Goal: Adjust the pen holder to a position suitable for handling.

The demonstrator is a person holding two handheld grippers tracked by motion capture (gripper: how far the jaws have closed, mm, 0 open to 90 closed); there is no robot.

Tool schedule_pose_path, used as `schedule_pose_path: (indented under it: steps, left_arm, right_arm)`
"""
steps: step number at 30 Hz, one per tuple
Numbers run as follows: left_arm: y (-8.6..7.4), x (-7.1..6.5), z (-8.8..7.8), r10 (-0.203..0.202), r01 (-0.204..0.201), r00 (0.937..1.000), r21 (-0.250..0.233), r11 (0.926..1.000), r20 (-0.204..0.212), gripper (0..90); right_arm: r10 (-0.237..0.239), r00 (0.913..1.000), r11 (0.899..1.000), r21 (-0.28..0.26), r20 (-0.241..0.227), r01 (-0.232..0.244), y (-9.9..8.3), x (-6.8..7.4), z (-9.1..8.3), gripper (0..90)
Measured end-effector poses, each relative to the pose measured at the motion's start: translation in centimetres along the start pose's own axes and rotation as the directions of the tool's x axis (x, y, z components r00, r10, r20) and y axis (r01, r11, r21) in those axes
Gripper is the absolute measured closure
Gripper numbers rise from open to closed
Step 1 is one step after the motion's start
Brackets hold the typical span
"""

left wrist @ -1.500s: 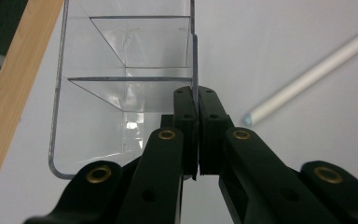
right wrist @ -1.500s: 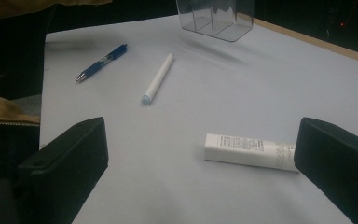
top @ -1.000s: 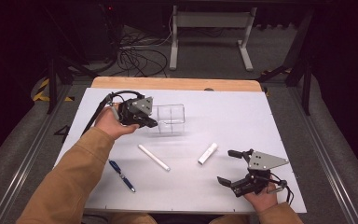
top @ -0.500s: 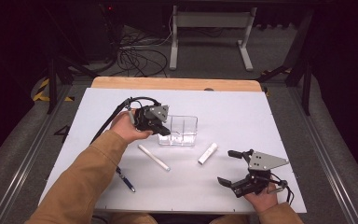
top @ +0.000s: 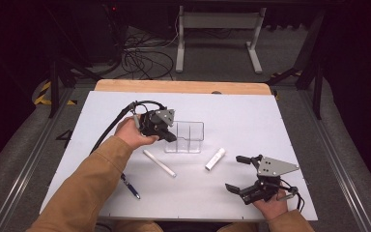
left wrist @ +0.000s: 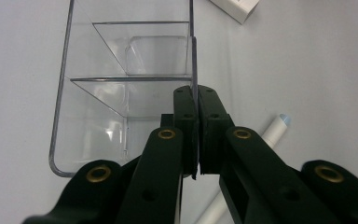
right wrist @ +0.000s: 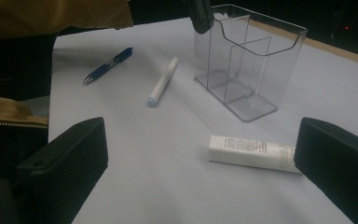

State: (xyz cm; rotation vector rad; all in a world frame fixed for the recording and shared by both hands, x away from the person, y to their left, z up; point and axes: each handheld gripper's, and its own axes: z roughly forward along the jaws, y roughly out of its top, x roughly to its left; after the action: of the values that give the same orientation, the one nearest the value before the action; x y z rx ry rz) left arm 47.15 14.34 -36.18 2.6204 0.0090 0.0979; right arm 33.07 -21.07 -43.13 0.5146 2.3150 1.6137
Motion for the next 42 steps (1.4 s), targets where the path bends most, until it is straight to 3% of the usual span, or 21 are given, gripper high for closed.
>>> schedule_pose_path:
  steps: [14,22,24,27,33,39,42]
  left_arm:
    - [-0.4,0.2,0.1,-0.017,0.017,0.9998,-0.009,0.9998,0.009,86.9]
    - [-0.4,0.0,-0.8,-0.039,0.038,0.9988,-0.047,0.9982,-0.028,70.3]
    - [-0.3,-0.2,-1.2,-0.042,0.039,0.9985,-0.075,0.9964,-0.035,66.7]
    - [-0.2,-0.9,-2.4,-0.047,0.04,0.9971,-0.124,0.9915,-0.06,62.0]
    - [-0.6,-2.5,-4.5,-0.069,0.04,0.9904,-0.232,0.972,-0.12,51.8]
    - [-1.7,-3.7,-5.1,-0.112,0.069,0.983,-0.271,0.96,-0.146,41.2]
    - [-2.0,-4.0,-5.4,-0.118,0.074,0.982,-0.273,0.959,-0.147,39.0]
  right_arm:
    - [0.001,1.0,1.0,-0.002,-0.005,-0.001,0.0,0.0,0.0,3.1]
    - [-0.002,1.0,1.0,0.0,-0.006,0.002,0.0,0.1,0.0,3.1]
    - [-0.003,1.0,1.0,0.0,-0.005,0.003,0.0,0.1,0.0,3.1]
    - [-0.002,1.0,1.0,-0.001,-0.004,0.002,0.0,0.1,0.0,3.1]
    - [-0.006,1.0,1.0,0.004,-0.001,0.006,0.1,0.1,0.1,3.1]
    - [-0.006,1.0,1.0,0.01,0.002,0.006,0.1,0.2,0.2,2.8]
    - [-0.01,0.9999,1.0,0.009,0.004,0.01,0.2,0.3,0.3,2.5]
